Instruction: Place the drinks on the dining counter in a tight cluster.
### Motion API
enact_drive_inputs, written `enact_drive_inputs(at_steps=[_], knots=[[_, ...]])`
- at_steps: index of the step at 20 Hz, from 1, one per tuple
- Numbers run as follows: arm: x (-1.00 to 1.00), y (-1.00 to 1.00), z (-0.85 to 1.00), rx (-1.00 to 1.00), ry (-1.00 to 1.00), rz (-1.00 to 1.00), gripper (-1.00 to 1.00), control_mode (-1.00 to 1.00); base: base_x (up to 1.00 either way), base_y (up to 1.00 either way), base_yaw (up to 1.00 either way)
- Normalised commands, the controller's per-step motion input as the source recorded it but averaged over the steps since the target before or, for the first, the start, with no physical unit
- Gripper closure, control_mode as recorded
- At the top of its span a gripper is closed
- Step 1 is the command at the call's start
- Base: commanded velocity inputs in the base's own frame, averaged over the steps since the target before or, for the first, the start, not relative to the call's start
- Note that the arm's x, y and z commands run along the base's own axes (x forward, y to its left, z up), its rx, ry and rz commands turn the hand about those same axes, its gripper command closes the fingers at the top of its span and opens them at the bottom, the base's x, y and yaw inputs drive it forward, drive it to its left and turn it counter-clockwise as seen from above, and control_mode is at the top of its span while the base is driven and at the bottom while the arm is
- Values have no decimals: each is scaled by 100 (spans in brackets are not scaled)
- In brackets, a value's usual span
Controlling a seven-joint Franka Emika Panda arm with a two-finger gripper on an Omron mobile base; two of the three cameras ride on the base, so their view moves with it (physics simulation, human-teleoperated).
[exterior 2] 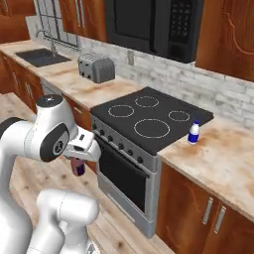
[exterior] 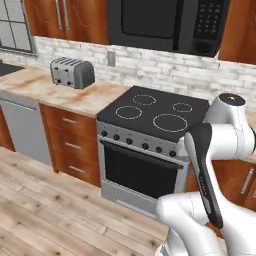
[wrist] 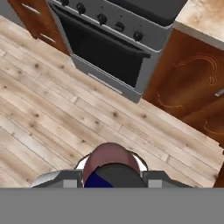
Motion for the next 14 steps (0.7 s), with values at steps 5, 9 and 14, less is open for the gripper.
enact_drive_inputs(at_steps=[5,9,14], knots=[[0,0,0,0,0,0,100,100,0,30,100],[0,0,0,0,0,0,100,100,0,32,100],[0,0,0,0,0,0,100,100,0,31,100]])
